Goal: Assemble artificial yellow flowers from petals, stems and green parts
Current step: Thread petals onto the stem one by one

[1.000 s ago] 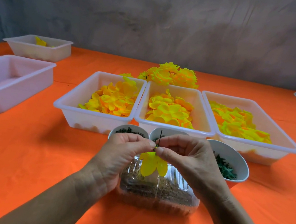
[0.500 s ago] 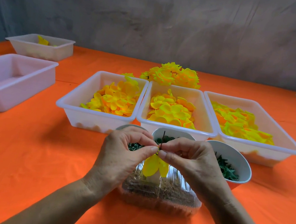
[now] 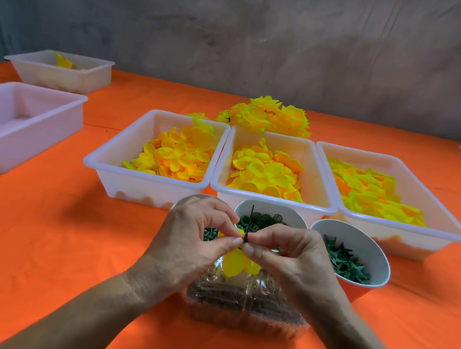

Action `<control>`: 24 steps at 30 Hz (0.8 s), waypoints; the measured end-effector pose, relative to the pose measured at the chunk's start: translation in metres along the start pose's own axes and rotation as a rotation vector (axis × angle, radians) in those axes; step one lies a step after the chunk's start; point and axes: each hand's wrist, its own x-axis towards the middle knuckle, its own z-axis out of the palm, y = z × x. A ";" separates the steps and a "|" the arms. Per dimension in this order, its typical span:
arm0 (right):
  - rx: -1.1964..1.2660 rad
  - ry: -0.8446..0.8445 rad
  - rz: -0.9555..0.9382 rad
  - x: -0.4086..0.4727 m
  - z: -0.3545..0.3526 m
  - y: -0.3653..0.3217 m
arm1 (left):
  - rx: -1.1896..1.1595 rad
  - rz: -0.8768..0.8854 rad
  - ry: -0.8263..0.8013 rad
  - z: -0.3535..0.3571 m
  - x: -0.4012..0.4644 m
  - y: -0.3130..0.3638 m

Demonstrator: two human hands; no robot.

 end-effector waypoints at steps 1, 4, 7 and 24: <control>-0.013 0.002 0.004 0.000 0.000 0.000 | 0.015 0.001 -0.010 -0.001 0.001 0.000; -0.011 -0.019 0.054 -0.001 -0.005 -0.003 | -0.002 -0.025 -0.021 -0.003 0.003 0.000; 0.011 0.041 0.070 -0.001 -0.014 -0.004 | -0.081 -0.035 0.001 -0.003 0.002 -0.001; -0.173 -0.008 -0.092 0.003 -0.010 0.003 | -0.088 0.023 -0.069 0.000 0.008 -0.008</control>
